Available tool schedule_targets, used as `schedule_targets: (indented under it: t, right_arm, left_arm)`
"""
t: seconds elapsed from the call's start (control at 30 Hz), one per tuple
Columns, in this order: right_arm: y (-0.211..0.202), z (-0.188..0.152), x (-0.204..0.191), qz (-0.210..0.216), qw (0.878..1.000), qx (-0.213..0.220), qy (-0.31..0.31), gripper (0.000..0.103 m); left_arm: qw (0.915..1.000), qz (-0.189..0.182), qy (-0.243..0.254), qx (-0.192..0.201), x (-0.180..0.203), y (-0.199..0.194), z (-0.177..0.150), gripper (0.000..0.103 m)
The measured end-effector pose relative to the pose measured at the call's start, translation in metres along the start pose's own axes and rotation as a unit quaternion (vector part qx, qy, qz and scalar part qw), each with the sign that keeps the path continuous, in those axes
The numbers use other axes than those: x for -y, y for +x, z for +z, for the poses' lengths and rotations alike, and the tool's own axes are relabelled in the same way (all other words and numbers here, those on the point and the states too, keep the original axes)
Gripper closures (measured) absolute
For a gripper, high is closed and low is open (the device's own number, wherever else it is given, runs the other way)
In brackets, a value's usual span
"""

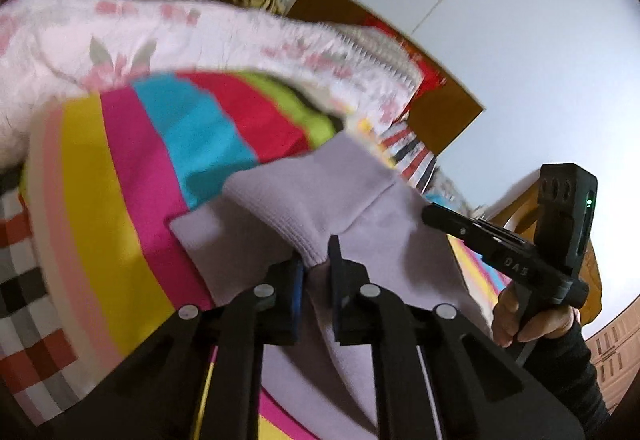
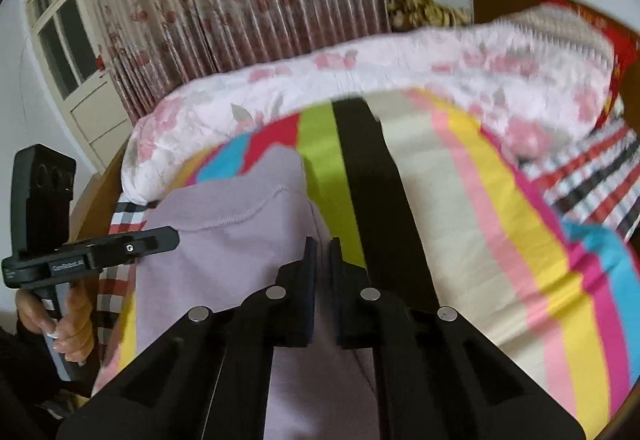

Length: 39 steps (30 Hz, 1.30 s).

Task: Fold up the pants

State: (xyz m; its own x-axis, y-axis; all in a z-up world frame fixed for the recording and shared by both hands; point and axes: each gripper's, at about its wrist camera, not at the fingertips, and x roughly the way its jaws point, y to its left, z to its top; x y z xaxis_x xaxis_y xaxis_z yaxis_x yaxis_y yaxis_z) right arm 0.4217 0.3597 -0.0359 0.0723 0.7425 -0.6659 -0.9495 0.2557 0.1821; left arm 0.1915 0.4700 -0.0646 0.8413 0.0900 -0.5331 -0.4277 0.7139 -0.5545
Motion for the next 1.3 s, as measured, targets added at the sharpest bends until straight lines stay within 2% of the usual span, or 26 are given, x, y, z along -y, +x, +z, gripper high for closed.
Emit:
schedule_targets:
  t: [0.07, 0.13, 0.2, 0.27, 0.33, 0.47, 0.53, 0.57, 0.6, 0.63, 0.67, 0.73, 0.77, 0.8, 0.83, 0.87, 0.97, 1.03, 1.1, 1.3]
  right_arm:
    - [-0.013, 0.009, -0.010, 0.002, 1.000, 0.012, -0.010, 0.096]
    - [-0.014, 0.015, -0.017, 0.006, 1.000, 0.006, -0.019, 0.096]
    - [0.007, 0.012, -0.021, -0.003, 0.999, -0.032, -0.028, 0.096]
    - [0.037, 0.001, -0.022, -0.020, 0.997, -0.074, -0.030, 0.096]
    - [0.050, -0.009, -0.022, -0.034, 0.996, -0.082, -0.032, 0.096]
    - [0.047, -0.013, -0.013, -0.033, 0.997, -0.067, -0.003, 0.093]
    - [0.040, -0.014, -0.013, -0.042, 0.997, -0.069, 0.002, 0.075]
    - [0.031, -0.016, -0.014, -0.056, 0.996, -0.074, 0.007, 0.056]
    - [0.018, -0.019, -0.017, -0.065, 0.996, -0.067, 0.010, 0.048]
    - [-0.003, -0.024, -0.022, -0.059, 0.997, -0.046, 0.012, 0.048]
    - [-0.020, -0.030, -0.027, -0.052, 0.998, -0.031, 0.010, 0.048]
    - [-0.066, -0.060, -0.046, -0.071, 0.997, -0.009, -0.005, 0.048]
    - [-0.085, -0.076, -0.054, -0.083, 0.997, -0.006, -0.008, 0.051]
    - [-0.105, -0.096, -0.064, -0.090, 0.996, -0.004, -0.006, 0.058]
    - [-0.120, -0.112, -0.071, -0.093, 0.996, -0.004, -0.002, 0.062]
    - [-0.142, -0.140, -0.083, -0.096, 0.995, -0.007, 0.010, 0.065]
    - [-0.182, -0.207, -0.110, -0.103, 0.993, -0.021, 0.057, 0.071]
    - [-0.190, -0.237, -0.127, -0.126, 0.989, -0.040, 0.065, 0.074]
    - [-0.190, -0.252, -0.138, -0.137, 0.987, -0.046, 0.070, 0.079]
    - [-0.170, -0.246, -0.159, -0.146, 0.988, -0.031, 0.036, 0.079]
  left_arm:
    - [0.9999, -0.002, 0.007, 0.007, 0.006, -0.017, 0.002, 0.093]
    - [1.0000, 0.008, 0.003, -0.003, -0.002, -0.020, 0.001, 0.093]
    - [0.9980, 0.026, -0.023, -0.053, -0.030, 0.007, -0.004, 0.093]
    - [0.9954, 0.015, -0.051, -0.079, -0.052, 0.025, -0.011, 0.093]
    - [0.9965, 0.007, -0.041, -0.072, -0.051, 0.023, -0.010, 0.092]
    - [0.9976, 0.003, -0.027, -0.064, -0.048, 0.022, -0.009, 0.088]
    - [0.9975, -0.005, -0.031, -0.064, -0.050, 0.021, -0.009, 0.085]
    - [0.9971, -0.014, -0.036, -0.065, -0.052, 0.021, -0.008, 0.073]
    - [0.9968, -0.021, -0.042, -0.064, -0.054, 0.018, -0.008, 0.061]
    - [0.9964, -0.027, -0.052, -0.061, -0.053, 0.016, -0.008, 0.039]
    - [0.9962, -0.028, -0.059, -0.058, -0.054, 0.013, -0.009, 0.035]
    - [0.9956, -0.044, -0.061, -0.056, -0.050, 0.005, -0.012, 0.035]
    - [0.9952, -0.053, -0.061, -0.055, -0.048, 0.000, -0.014, 0.037]
    - [0.9950, -0.057, -0.062, -0.053, -0.046, -0.004, -0.018, 0.037]
    - [0.9943, -0.067, -0.061, -0.056, -0.042, -0.007, -0.023, 0.044]
    - [0.9935, -0.076, -0.057, -0.063, -0.038, -0.006, -0.025, 0.051]
    - [0.9936, -0.074, -0.028, -0.081, -0.028, -0.003, -0.038, 0.051]
    - [0.9927, -0.071, -0.030, -0.093, -0.028, 0.005, -0.044, 0.051]
    - [0.9922, -0.074, -0.038, -0.092, -0.030, 0.008, -0.048, 0.051]
    - [0.9912, -0.071, -0.063, -0.092, -0.032, -0.007, -0.051, 0.051]
